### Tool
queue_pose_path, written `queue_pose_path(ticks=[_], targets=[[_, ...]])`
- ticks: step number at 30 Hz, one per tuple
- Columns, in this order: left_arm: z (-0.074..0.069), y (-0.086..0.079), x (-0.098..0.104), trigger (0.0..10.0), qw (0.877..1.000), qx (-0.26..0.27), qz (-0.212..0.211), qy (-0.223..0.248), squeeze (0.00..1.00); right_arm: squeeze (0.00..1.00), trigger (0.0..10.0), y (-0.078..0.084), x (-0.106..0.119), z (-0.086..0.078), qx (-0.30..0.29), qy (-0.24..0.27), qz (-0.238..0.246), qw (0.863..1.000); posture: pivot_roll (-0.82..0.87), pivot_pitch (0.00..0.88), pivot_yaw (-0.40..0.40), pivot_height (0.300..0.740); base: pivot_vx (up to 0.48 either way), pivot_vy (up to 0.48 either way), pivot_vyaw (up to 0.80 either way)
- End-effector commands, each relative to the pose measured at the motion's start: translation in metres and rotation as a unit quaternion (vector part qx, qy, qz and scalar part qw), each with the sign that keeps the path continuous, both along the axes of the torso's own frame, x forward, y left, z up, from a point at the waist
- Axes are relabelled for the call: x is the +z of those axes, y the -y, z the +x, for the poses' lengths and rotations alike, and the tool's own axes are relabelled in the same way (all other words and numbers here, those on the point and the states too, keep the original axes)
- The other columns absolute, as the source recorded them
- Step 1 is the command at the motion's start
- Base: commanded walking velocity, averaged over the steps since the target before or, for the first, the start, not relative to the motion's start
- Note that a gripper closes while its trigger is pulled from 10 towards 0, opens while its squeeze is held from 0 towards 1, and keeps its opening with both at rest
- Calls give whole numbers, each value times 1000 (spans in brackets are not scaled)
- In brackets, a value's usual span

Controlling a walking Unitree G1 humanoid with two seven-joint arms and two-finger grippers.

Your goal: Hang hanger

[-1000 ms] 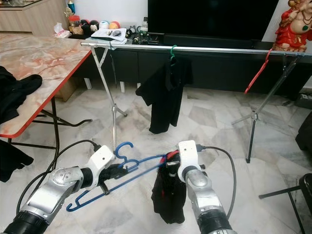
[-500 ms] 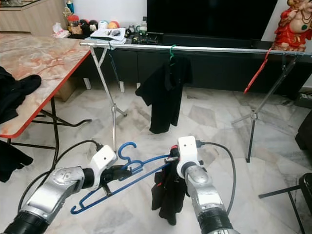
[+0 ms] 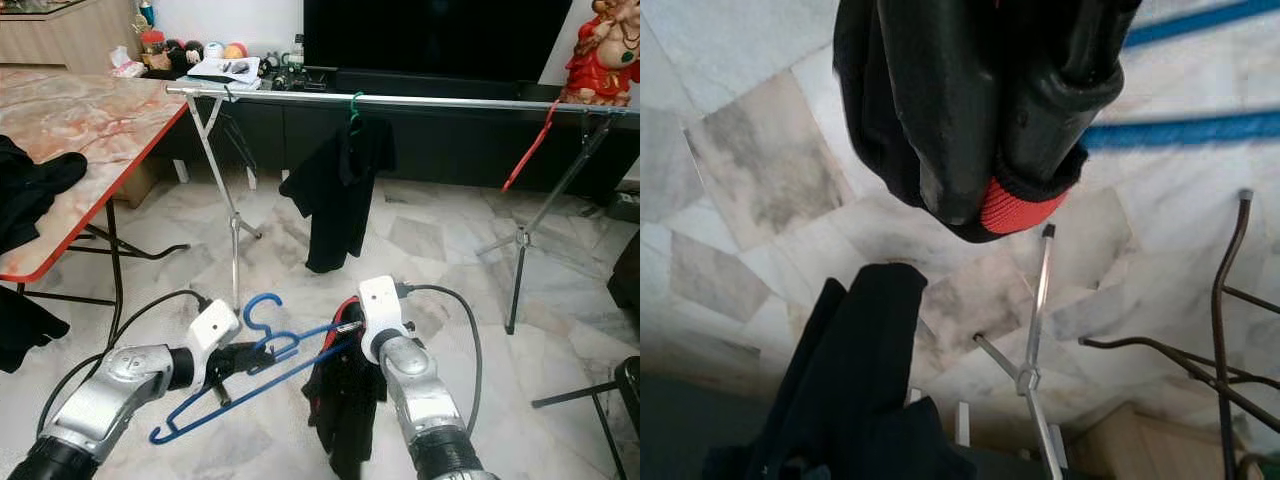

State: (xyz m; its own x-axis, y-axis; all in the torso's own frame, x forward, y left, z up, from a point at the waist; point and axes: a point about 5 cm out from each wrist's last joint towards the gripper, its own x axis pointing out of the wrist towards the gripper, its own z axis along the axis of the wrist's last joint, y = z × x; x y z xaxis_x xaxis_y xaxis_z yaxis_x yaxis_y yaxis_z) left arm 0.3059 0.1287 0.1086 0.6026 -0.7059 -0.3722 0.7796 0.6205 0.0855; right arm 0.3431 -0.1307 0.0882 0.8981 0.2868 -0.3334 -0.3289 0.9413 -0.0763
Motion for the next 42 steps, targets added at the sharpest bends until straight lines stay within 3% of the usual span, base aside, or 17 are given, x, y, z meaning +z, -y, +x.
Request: queue_pose_path(ticks=[1, 6, 10, 13, 15, 16, 23, 25, 29, 30, 36, 37, 39, 42], targets=[[2, -2, 3, 10000, 1000, 4, -3, 6, 0, 0, 10000, -5, 6, -1, 13, 14, 4, 1000, 111, 47, 1, 740, 0, 0, 0], [0, 0, 1, 10000, 1000, -2, 2, 1, 0, 0, 10000, -8, 12, -3, 27, 20, 4, 999, 111, 46, 1, 740, 0, 0, 0], [2, -1, 0, 10000, 1000, 9, 7, 4, 0, 0, 10000, -10, 17, -6, 13, 10, 31, 999, 109, 47, 0, 740, 0, 0, 0], [2, 1, -2, 10000, 1000, 3, 6, -1, 0, 0, 10000, -20, 23, -12, 59, 22, 53, 997, 107, 51, 0, 740, 0, 0, 0], [2, 0, -2, 10000, 1000, 6, 3, -1, 0, 0, 10000, -37, 36, -26, 144, 46, 92, 984, 107, 51, 0, 740, 0, 0, 0], [2, 0, -2, 10000, 1000, 7, 2, 0, 0, 0, 10000, -39, 38, -28, 153, 47, 97, 982, 101, 55, 2, 740, 0, 0, 0], [5, -1, -1, 10000, 1000, 19, 2, 6, 0, 0, 10000, -46, 42, -44, 222, 49, 64, 972, 96, 60, 4, 740, 0, 0, 0], [6, -1, -1, 10000, 1000, 23, 0, 8, 0, 0, 10000, -51, 48, -52, 262, 58, 67, 961, 94, 62, 5, 740, 0, 0, 0], [10, -1, 1, 10000, 999, 35, -3, 17, 0, 0, 10000, -61, 55, -78, 376, 72, 53, 922, 94, 68, 5, 740, 0, 0, 0], [10, -1, 1, 10000, 999, 38, -4, 18, 0, 0, 10000, -62, 55, -79, 380, 71, 52, 921, 94, 68, 5, 740, 0, 0, 0], [21, -8, 9, 10000, 994, 93, -27, 46, 0, 0, 10000, -40, 46, -65, 313, 66, -1, 948, 94, 68, 5, 740, 0, 0, 0], [22, -9, 10, 10000, 993, 103, -35, 50, 0, 0, 10000, -25, 47, -51, 246, 66, -10, 967, 94, 68, 5, 740, 0, 0, 0], [23, -10, 11, 10000, 992, 106, -44, 49, 0, 0, 10000, -16, 50, -44, 215, 76, -12, 974, 89, 77, 6, 740, 0, 0, 0], [21, -8, 11, 10000, 992, 101, -54, 42, 0, 0, 10000, -14, 61, -42, 220, 103, 8, 970, 89, 77, 6, 740, 0, 0, 0]])
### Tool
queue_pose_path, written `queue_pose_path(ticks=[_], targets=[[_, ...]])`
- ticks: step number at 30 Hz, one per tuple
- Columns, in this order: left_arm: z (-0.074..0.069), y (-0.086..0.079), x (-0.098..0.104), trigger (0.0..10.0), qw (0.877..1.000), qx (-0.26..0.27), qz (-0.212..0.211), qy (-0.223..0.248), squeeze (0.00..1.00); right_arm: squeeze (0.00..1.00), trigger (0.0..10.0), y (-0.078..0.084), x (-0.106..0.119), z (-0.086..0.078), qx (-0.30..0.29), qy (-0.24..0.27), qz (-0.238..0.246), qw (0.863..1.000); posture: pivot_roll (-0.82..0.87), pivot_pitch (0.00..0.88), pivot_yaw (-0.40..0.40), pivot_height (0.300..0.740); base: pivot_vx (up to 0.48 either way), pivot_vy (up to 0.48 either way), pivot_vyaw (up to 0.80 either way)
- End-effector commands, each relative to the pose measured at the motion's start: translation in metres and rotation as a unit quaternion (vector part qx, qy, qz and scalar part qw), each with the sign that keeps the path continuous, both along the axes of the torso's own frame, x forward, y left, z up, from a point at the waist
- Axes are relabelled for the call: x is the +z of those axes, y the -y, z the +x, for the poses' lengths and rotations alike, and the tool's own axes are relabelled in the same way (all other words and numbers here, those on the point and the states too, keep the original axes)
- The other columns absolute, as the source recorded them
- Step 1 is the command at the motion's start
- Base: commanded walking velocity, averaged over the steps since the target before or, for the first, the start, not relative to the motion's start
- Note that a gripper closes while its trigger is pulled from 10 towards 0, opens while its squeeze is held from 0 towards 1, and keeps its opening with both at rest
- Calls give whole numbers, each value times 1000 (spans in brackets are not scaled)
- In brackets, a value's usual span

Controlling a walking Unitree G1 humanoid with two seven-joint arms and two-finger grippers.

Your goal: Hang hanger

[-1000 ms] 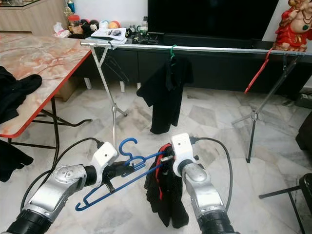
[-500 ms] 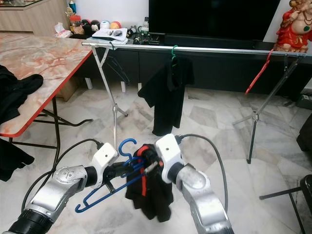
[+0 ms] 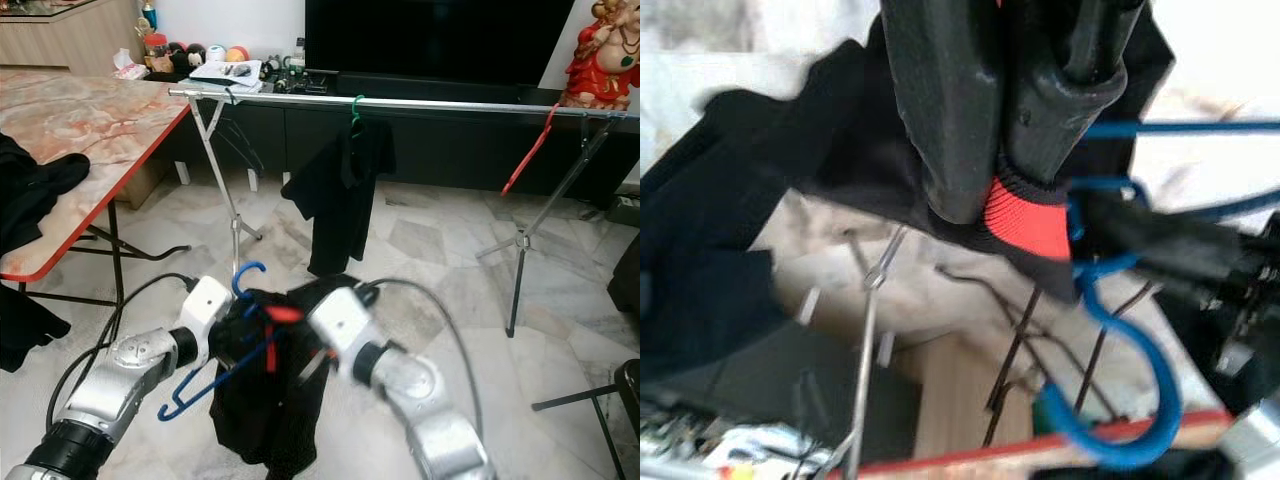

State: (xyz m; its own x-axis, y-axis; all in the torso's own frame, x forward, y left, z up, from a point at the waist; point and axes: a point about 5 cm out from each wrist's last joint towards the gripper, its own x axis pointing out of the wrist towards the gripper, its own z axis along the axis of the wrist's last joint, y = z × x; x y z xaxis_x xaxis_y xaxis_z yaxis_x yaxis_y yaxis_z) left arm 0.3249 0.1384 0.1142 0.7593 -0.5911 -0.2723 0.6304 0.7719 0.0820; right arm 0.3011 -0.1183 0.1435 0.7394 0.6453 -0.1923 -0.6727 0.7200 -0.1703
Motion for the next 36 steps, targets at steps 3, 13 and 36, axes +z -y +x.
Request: queue_pose_path(ticks=[3, 13, 36], targets=[[3, 2, 5, 10000, 1000, 2, -24, 8, 0, 0, 10000, -9, 11, -5, 51, 22, 25, 998, 88, 81, 5, 740, 0, 0, 0], [0, 5, 5, 10000, 998, -16, -55, -3, 0, 0, 10000, -15, 13, -12, 136, 31, 14, 990, 88, 84, 5, 740, 0, 0, 0], [-10, 12, -7, 10000, 995, -40, -86, -33, 0, 0, 10000, 34, 13, -15, 217, 3, -19, 976, 85, 16, -62, 740, 0, 0, 0]])
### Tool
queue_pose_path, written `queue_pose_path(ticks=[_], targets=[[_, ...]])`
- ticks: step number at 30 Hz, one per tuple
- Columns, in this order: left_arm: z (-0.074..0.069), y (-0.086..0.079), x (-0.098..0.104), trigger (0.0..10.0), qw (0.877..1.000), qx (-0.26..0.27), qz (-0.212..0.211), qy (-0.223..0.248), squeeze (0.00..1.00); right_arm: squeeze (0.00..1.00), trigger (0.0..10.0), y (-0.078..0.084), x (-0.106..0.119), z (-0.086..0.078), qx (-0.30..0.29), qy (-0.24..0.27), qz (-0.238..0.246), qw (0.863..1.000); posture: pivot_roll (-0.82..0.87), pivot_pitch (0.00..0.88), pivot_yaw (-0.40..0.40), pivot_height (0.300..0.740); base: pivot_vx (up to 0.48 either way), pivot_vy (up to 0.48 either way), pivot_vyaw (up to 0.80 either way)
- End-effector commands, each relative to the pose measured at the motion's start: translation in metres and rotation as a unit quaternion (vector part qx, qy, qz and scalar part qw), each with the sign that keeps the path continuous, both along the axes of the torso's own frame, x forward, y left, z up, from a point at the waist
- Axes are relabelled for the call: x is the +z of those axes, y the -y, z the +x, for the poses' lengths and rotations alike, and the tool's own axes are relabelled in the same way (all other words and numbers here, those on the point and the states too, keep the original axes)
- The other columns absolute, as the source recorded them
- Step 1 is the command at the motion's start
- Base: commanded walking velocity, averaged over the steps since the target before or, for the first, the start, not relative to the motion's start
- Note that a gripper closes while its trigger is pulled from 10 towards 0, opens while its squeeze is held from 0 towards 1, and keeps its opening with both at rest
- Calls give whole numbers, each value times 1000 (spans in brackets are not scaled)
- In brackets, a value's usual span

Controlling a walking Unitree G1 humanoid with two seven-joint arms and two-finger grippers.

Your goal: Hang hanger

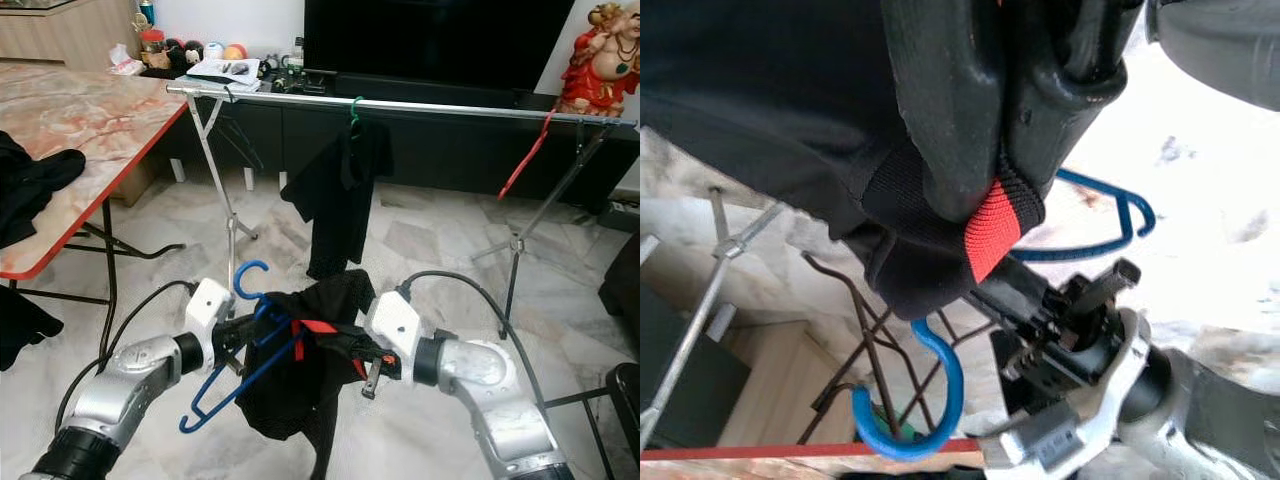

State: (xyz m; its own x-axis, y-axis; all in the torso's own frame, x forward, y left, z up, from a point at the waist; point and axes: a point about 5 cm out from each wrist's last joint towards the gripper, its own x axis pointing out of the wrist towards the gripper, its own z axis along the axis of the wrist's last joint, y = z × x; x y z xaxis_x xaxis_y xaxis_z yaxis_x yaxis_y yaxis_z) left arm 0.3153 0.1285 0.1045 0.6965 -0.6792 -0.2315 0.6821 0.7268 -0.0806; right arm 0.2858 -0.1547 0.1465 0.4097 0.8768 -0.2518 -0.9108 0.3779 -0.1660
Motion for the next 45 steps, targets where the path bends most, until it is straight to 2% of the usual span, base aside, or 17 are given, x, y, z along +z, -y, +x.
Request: queue_pose_path(ticks=[1, 6, 9, 14, 18, 21, 23, 24, 27, 31, 34, 41, 42, 43, 45], targets=[[-3, 5, 2, 10000, 1000, -14, -13, 0, 0, 0, 10000, -4, 11, 2, 7, 27, 14, 1000, 83, 15, -64, 740, 0, 0, 0], [-9, 14, 1, 10000, 998, -53, -16, -8, 0, 0, 10000, -14, 16, 5, 16, 39, 26, 999, 80, 13, -67, 740, 0, 0, 0], [-12, 17, 2, 10000, 997, -73, -13, -10, 0, 0, 10000, -21, 16, 4, 30, 44, 14, 998, 80, 17, -70, 740, 0, 0, 0], [-14, 19, 5, 10000, 997, -81, -21, -4, 0, 0, 10000, -34, 13, 8, 33, 58, -18, 998, 82, 24, -75, 740, 0, 0, 0], [-11, 19, 10, 10000, 997, -66, -34, 13, 0, 0, 10000, -37, 2, 11, 25, 68, -76, 994, 84, 33, -79, 740, 0, 0, 0], [-8, 17, 14, 10000, 998, -48, -36, 25, 0, 0, 10000, -36, -1, 15, 6, 69, -96, 993, 84, 33, -79, 740, 0, 0, 0], [-6, 16, 15, 10000, 998, -34, -44, 27, 0, 0, 10000, -31, -3, 25, -46, 76, -120, 989, 84, 33, -79, 740, 0, 0, 0], [-6, 16, 15, 10000, 998, -34, -44, 27, 0, 0, 10000, -31, -3, 25, -46, 76, -120, 989, 84, 33, -79, 740, 0, 0, 0], [-7, 17, 15, 10000, 998, -36, -48, 27, 0, 0, 10000, -25, -3, 36, -94, 89, -140, 982, 78, 42, -79, 740, 0, 0, 0], [-8, 19, 15, 10000, 998, -37, -51, 25, 0, 0, 10000, -28, 7, 42, -120, 103, -111, 981, 78, 42, -79, 740, 0, 0, 0], [-8, 19, 14, 10000, 998, -39, -52, 24, 0, 0, 10000, -39, 22, 42, -105, 114, -65, 986, 77, 48, -80, 740, 0, 0, 0], [-8, 19, 14, 10000, 998, -39, -52, 24, 0, 0, 10000, -39, 22, 42, -105, 114, -65, 986, 77, 48, -80, 740, 0, 0, 0], [-9, 20, 15, 10000, 998, -40, -53, 24, 0, 0, 10000, -50, 23, 30, -43, 110, -67, 991, 78, 50, -81, 740, 0, 0, 0], [-9, 20, 15, 10000, 998, -40, -53, 24, 0, 0, 10000, -50, 23, 30, -43, 110, -67, 991, 78, 50, -81, 740, 0, 0, 0], [-9, 21, 15, 10000, 997, -40, -56, 25, 0, 0, 10000, -59, 16, 13, 34, 100, -97, 990, 78, 50, -81, 740, 0, 0, 0]])
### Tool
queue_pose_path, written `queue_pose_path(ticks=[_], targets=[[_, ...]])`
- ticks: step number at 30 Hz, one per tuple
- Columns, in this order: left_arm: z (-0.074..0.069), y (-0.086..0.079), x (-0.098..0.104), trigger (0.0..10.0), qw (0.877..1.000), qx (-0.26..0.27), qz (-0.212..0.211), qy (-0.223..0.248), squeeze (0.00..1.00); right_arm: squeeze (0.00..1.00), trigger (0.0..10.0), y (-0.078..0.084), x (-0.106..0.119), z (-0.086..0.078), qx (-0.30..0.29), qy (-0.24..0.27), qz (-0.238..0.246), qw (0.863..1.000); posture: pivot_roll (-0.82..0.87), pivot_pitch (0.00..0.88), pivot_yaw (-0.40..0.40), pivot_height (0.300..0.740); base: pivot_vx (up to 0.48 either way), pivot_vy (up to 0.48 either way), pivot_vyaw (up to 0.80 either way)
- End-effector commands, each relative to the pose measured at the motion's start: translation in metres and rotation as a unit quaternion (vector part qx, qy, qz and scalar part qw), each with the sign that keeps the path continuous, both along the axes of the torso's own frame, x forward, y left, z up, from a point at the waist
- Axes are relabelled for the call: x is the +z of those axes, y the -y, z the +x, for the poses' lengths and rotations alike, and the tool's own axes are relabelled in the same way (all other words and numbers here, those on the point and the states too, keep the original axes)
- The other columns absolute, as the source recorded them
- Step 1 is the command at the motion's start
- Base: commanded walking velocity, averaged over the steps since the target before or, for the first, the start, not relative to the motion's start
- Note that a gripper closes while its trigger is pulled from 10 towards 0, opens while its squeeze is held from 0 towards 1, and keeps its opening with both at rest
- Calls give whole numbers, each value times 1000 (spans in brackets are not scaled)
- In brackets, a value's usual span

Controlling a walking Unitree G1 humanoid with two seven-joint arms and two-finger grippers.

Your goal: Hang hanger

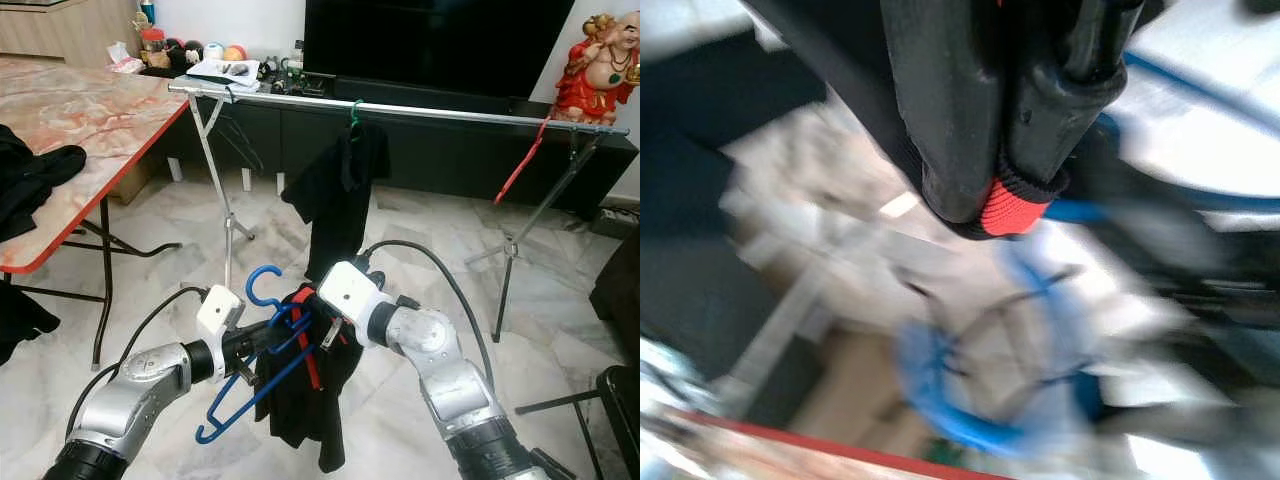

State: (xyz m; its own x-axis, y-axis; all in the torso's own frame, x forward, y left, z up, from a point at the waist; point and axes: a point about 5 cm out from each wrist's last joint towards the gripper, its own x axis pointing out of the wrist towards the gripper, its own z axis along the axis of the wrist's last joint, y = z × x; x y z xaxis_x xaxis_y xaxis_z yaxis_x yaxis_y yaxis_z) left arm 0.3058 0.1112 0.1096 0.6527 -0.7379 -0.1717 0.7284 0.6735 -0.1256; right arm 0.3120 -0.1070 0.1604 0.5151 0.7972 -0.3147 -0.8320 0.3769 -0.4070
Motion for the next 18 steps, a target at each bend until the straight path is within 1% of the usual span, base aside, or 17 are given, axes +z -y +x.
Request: queue_pose_path(ticks=[1, 3, 6, 7, 9, 10, 14, 15, 16, 17, 18], targets=[[1, 4, 10, 10000, 1000, -6, -20, 19, 0, 0, 10000, -10, 0, -12, 58, -3, -18, 998, 76, 52, -82, 740, 0, 0, 0], [1, 4, 10, 10000, 1000, -6, -20, 20, 0, 0, 10000, -6, -2, -9, 35, -5, -21, 999, 76, 52, -82, 740, 0, 0, 0], [2, 4, 10, 10000, 1000, -4, -20, 21, 0, 0, 10000, -3, -3, -5, 17, -7, -29, 999, 75, 53, -81, 740, 0, 0, 0], [2, 3, 10, 10000, 1000, -1, -17, 24, 0, 0, 10000, 0, -5, -3, 10, -7, -48, 999, 75, 53, -81, 740, 0, 0, 0], [3, 3, 11, 10000, 1000, 1, -17, 24, 0, 0, 10000, 1, -4, -3, 7, -7, -55, 998, 75, 53, -81, 740, 0, 0, 0], [3, 3, 11, 10000, 1000, 2, -18, 25, 0, 0, 10000, 1, -3, -2, 3, -9, -49, 999, 75, 53, -81, 740, 0, 0, 0], [3, 4, 11, 10000, 999, 3, -19, 26, 0, 0, 10000, 1, -3, -3, 4, -10, -48, 999, 75, 53, -81, 740, 0, 0, 0], [3, 4, 11, 10000, 999, 5, -20, 26, 0, 420, 10000, 0, -3, -3, 3, -10, -47, 999, 75, 53, -81, 740, 0, 0, 0], [3, 4, 11, 10000, 999, 5, -20, 26, 0, 722, 10000, -1, -3, -3, 2, -10, -46, 999, 74, 55, -80, 740, 0, 0, 0], [3, 4, 11, 10000, 999, 5, -20, 26, 0, 839, 10000, -1, -3, -3, 2, -11, -44, 999, 74, 55, -80, 740, 0, 0, 0], [3, 4, 11, 10000, 999, 6, -21, 27, 0, 914, 10000, -2, -3, -3, 1, -11, -44, 999, 74, 55, -80, 740, 0, 0, 0]])
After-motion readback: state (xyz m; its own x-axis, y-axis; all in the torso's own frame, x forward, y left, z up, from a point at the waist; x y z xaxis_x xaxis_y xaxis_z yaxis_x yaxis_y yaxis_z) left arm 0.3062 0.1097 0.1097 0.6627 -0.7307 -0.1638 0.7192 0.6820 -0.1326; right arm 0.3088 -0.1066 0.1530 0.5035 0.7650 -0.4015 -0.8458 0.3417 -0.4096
